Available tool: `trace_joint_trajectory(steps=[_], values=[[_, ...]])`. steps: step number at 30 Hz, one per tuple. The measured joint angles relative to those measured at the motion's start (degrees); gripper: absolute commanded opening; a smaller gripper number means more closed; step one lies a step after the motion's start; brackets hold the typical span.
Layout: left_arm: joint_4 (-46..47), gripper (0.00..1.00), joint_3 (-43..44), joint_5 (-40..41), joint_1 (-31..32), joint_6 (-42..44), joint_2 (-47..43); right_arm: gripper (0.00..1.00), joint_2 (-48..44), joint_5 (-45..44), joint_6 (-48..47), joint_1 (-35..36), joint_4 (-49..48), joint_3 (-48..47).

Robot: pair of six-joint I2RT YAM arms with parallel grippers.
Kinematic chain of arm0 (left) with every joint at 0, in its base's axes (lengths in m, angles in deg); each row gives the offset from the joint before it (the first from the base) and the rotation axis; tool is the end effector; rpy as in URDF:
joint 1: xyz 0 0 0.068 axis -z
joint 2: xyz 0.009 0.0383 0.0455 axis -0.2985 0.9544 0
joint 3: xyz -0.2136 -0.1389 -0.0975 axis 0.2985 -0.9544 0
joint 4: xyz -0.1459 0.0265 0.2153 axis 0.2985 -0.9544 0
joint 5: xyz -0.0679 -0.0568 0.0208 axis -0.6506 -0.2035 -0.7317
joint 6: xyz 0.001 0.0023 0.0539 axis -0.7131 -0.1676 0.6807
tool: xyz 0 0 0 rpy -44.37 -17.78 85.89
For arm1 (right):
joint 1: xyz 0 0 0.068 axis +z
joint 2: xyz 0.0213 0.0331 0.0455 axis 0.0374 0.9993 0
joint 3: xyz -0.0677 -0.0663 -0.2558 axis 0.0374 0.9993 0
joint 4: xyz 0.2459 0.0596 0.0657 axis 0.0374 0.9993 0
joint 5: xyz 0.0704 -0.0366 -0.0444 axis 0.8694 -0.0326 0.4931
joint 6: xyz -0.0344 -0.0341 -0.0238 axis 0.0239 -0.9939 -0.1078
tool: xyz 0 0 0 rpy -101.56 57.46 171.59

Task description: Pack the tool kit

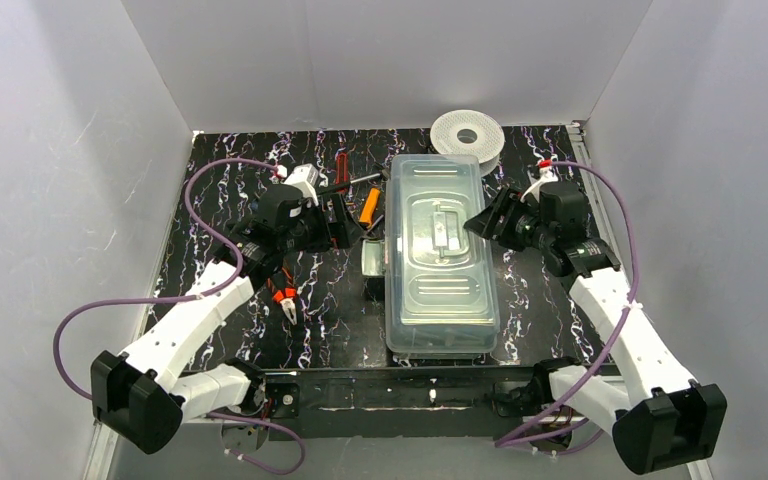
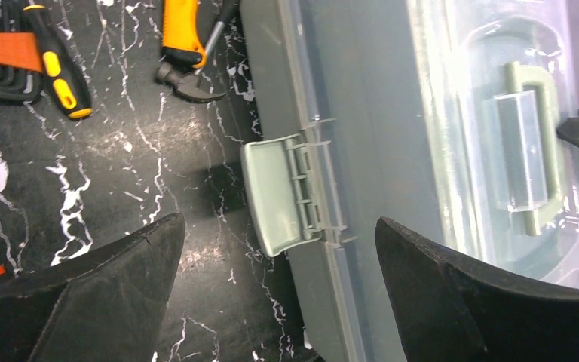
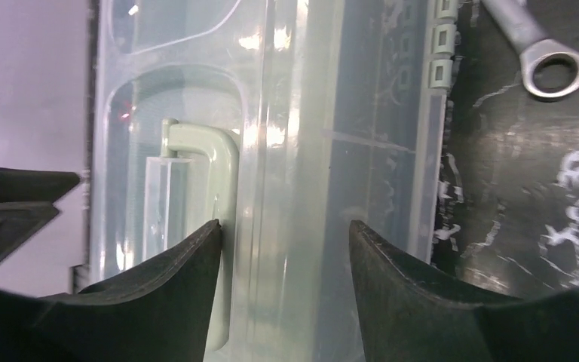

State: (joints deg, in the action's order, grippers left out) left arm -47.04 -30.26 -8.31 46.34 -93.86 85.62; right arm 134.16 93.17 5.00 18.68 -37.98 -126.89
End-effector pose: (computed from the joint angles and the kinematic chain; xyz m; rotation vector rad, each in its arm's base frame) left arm 0.2202 -0.1257 0.3270 0.0176 2.1048 -0.7454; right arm 0.2153 0.0704 0.3187 0.2024 2.1519 0.7035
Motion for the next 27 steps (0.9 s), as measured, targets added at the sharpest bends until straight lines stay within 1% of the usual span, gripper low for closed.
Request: trace_joint_trajectory(steps=[6,11,12,13,16,19,21,24,27], values=[[4.7,0.98,-2.4,-3.7,0.0,-0.9,0.7,0.43,1.3,14.0,5.2,-7.3,-9.3,5.6],[6.3,0.98,-2.6,-6.9,0.0,-1.1,3.1,0.43,1.2,19.2,6.8,-9.7,-14.3,8.3],[6.5,0.98,-2.6,-7.5,0.0,-1.1,3.5,0.44,1.2,19.8,7.1,-9.9,-14.9,8.5],[6.8,0.98,-2.6,-8.1,0.0,-1.1,3.9,0.47,1.2,20.2,7.1,-9.9,-15.1,8.5],[7.4,0.98,-2.6,-9.8,0.0,-1.3,4.6,0.68,1.3,20.8,7.1,-9.9,-14.8,8.0],[8.8,0.98,-2.6,-11.8,0.0,-2.0,4.8,0.80,1.3,20.7,5.8,-9.9,-11.6,6.6],[10.4,0.98,-2.6,-13.8,0.0,-2.3,5.0,0.83,1.2,20.5,4.9,-9.3,-7.7,6.1],[13.6,0.98,-2.2,-18.3,0.2,-2.4,6.0,0.84,0.6,19.1,3.1,-9.2,-2.7,4.2],[14.2,0.98,-0.8,-20.3,1.0,-1.8,7.0,0.84,-0.6,17.6,1.2,-8.8,2.3,2.1]])
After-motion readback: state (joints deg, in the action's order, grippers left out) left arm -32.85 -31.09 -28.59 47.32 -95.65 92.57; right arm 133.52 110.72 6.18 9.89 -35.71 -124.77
